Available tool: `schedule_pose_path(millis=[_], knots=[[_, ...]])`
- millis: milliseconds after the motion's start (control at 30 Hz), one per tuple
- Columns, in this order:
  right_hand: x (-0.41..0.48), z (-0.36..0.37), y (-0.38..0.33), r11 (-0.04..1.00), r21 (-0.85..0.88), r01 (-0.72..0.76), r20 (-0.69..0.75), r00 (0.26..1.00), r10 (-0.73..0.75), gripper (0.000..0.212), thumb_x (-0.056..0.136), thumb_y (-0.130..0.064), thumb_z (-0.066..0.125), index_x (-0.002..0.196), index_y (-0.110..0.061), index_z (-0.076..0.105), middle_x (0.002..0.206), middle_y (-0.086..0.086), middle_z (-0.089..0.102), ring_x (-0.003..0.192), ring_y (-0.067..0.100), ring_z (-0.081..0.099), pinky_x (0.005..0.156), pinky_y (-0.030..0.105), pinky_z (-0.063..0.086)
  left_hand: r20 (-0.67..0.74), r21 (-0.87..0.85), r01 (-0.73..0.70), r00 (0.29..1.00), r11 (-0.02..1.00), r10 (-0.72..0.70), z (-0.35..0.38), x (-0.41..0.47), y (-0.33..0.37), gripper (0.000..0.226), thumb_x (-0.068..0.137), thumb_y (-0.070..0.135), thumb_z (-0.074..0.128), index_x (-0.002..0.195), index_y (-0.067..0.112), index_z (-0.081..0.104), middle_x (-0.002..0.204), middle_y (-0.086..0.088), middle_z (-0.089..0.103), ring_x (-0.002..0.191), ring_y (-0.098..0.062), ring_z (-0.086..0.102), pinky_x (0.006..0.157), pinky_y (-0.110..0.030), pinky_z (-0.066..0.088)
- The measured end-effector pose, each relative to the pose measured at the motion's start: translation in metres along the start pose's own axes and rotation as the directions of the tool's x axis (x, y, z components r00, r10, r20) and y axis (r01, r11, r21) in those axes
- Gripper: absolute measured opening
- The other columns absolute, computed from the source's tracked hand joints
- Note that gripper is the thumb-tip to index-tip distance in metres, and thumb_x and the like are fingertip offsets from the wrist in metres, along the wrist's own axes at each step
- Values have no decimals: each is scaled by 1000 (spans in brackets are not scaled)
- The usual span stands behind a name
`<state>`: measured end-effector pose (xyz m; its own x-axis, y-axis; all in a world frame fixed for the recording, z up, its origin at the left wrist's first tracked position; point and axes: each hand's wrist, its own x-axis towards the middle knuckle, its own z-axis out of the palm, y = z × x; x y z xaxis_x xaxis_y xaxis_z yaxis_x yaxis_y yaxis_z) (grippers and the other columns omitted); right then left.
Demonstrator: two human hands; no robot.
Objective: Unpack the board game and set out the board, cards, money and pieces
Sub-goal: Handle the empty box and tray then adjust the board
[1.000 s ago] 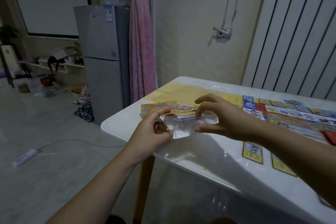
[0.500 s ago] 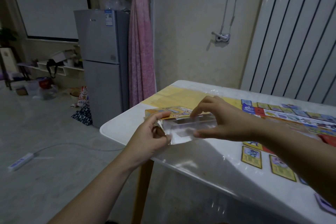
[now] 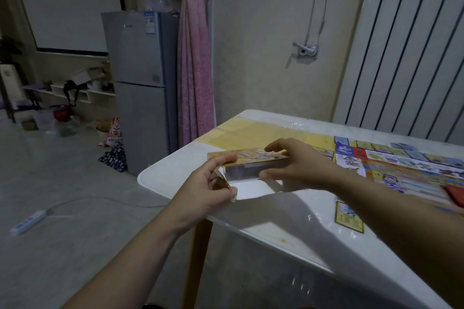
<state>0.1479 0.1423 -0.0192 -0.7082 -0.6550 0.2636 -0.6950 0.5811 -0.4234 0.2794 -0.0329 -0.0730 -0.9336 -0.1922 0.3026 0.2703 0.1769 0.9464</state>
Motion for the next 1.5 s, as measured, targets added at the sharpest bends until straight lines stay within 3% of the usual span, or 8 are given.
schedule_pose_path(millis=[200, 333, 467, 767, 900, 1100, 1300, 1500], knots=[[-8, -19, 6, 910, 413, -38, -36, 998, 59, 46, 77, -42, 72, 119, -29, 58, 119, -4, 58, 99, 9, 59, 76, 26, 51, -59, -202, 2, 998, 979, -14, -13, 11, 9, 56, 64, 10, 71, 115, 33, 63, 115, 11, 66, 103, -18, 60, 95, -42, 47], [-9, -21, 0, 732, 681, -21, -84, 991, 107, 49, 81, -38, 68, 126, -25, 52, 116, -5, 59, 96, 3, 63, 86, 38, 55, -128, -421, -35, 991, 906, -22, -12, 25, 32, 47, 76, -14, 59, 112, 17, 60, 102, -2, 68, 92, -15, 63, 81, -28, 54], [-10, -18, -4, 563, 827, 8, -121, 979, 164, 18, 97, -15, 38, 110, -18, 50, 114, 5, 60, 104, 20, 60, 87, 42, 50, -204, -595, -24, 971, 803, -122, -11, 33, 45, 30, 92, 1, 39, 113, 14, 57, 101, -4, 62, 96, -19, 54, 100, -42, 40], [-18, -15, 3, 606, 786, 124, -109, 992, -61, 39, 78, -39, 42, 113, -30, 56, 120, -12, 57, 110, 9, 57, 85, 25, 50, -266, -510, 29, 945, 860, -190, -6, 40, 46, 22, 96, 9, 46, 105, 14, 65, 77, 1, 72, 77, -14, 64, 82, -37, 54], [-22, -17, 3, 811, 571, 129, -124, 990, -70, 54, 81, -26, 71, 129, -27, 48, 123, -14, 54, 107, 3, 59, 78, 15, 52, -248, -449, 59, 950, 891, -188, -6, 41, 47, 20, 93, 8, 53, 107, 14, 65, 90, -4, 65, 82, -15, 60, 70, -31, 60], [-21, -10, 2, 837, 505, 214, -298, 953, -64, 31, 86, -12, 66, 110, -30, 59, 114, -14, 61, 96, 3, 64, 81, 27, 55, -238, -410, 97, 948, 907, -209, -6, 37, 47, 15, 90, 0, 55, 91, 12, 64, 95, -13, 62, 81, -23, 62, 75, -36, 58], [-22, 3, -1, 854, 414, 315, -393, 908, -144, 25, 92, -14, 58, 103, -33, 48, 107, -16, 54, 93, -10, 56, 72, 18, 50, -258, -358, 29, 958, 933, -128, -4, 26, 35, 21, 92, -2, 51, 82, 17, 54, 89, -5, 61, 55, -14, 62, 84, -41, 54], [-20, 6, 5, 891, 262, 372, -421, 874, -241, 24, 92, -15, 56, 100, -37, 53, 102, -15, 53, 94, 0, 52, 75, 17, 49, -281, -351, -47, 958, 935, -57, 1, 19, 28, 18, 99, 21, 42, 88, 13, 54, 92, -7, 65, 68, -26, 68, 83, -41, 55]])
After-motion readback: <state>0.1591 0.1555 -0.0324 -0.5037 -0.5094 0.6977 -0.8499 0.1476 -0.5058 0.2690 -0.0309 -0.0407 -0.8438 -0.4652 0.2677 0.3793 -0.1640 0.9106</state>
